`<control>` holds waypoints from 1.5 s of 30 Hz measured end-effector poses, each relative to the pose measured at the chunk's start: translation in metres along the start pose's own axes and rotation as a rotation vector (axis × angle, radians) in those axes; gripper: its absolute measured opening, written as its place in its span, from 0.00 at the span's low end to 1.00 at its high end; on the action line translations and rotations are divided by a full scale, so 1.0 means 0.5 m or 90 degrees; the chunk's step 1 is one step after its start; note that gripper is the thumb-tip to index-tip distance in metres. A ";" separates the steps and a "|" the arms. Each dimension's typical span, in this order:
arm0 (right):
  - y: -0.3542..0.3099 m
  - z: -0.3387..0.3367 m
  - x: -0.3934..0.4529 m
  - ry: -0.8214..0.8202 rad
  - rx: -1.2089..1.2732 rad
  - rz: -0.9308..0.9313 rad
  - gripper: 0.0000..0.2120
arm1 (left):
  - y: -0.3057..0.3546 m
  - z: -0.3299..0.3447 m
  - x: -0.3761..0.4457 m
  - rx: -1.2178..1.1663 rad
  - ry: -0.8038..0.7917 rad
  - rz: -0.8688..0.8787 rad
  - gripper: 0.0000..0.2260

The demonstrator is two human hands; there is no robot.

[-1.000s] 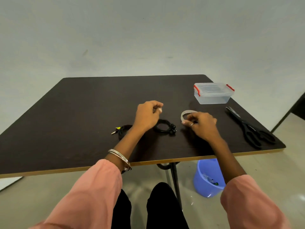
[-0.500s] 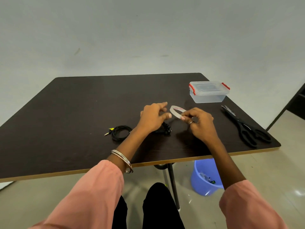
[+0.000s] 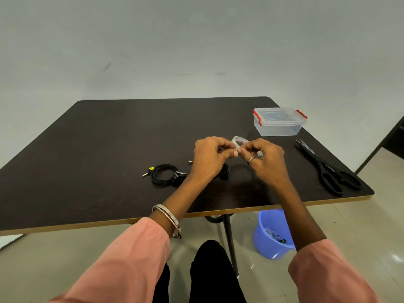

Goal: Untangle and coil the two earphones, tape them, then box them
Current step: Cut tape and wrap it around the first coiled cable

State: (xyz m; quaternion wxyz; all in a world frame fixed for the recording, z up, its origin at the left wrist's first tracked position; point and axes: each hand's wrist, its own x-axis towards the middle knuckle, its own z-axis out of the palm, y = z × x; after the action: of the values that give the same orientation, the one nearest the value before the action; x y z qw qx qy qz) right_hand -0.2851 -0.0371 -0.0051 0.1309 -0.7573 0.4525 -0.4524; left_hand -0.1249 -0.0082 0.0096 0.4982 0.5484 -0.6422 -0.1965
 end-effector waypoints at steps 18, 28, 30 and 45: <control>0.016 -0.011 -0.013 -0.050 0.012 -0.016 0.07 | -0.006 0.009 0.003 -0.070 -0.071 -0.122 0.05; 0.013 -0.017 -0.017 -0.007 -0.001 -0.030 0.07 | 0.008 0.007 -0.003 -0.081 -0.071 -0.089 0.06; 0.008 -0.018 -0.019 0.004 -0.041 -0.053 0.08 | 0.015 0.009 -0.003 -0.067 -0.072 -0.088 0.06; -0.006 -0.027 -0.020 -0.023 -0.114 -0.132 0.12 | 0.006 0.012 0.006 -0.036 -0.086 -0.116 0.04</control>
State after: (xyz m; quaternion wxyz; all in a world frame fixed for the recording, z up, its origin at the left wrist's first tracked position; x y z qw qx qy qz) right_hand -0.2960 -0.0244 -0.0015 0.0232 -0.8168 0.4077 -0.4075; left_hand -0.1313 -0.0115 0.0107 0.4487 0.5759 -0.6160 -0.2957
